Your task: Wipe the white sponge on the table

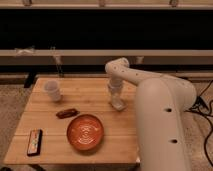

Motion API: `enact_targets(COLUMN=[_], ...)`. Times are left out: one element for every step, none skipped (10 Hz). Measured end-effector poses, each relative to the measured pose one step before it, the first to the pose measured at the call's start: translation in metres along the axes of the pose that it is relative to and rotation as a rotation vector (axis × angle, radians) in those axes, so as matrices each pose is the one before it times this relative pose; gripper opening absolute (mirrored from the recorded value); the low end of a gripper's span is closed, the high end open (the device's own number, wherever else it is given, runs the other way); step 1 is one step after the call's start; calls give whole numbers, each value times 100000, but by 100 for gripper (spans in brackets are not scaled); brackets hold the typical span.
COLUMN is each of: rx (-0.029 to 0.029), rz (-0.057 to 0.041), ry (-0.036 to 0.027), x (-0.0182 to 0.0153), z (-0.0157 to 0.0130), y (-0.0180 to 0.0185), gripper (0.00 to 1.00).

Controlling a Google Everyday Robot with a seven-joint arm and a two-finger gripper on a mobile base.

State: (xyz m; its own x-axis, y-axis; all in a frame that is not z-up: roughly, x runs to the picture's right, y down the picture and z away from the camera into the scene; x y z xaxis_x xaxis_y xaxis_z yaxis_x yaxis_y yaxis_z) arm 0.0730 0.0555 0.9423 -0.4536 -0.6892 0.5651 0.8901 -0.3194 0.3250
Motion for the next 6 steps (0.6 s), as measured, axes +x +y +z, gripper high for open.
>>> enact_targets(rx=[-852,-915,-789,-1314,-1037,-1102], rz=[4095,4229,2197,1882,982,52], ry=[299,300,85,426,603,763], x=[216,426,310,601,669,789], z=[-53,5,-22,29,55,38], y=[1693,1743,892,770,362,43], gripper=[0,0,0,0,0,0])
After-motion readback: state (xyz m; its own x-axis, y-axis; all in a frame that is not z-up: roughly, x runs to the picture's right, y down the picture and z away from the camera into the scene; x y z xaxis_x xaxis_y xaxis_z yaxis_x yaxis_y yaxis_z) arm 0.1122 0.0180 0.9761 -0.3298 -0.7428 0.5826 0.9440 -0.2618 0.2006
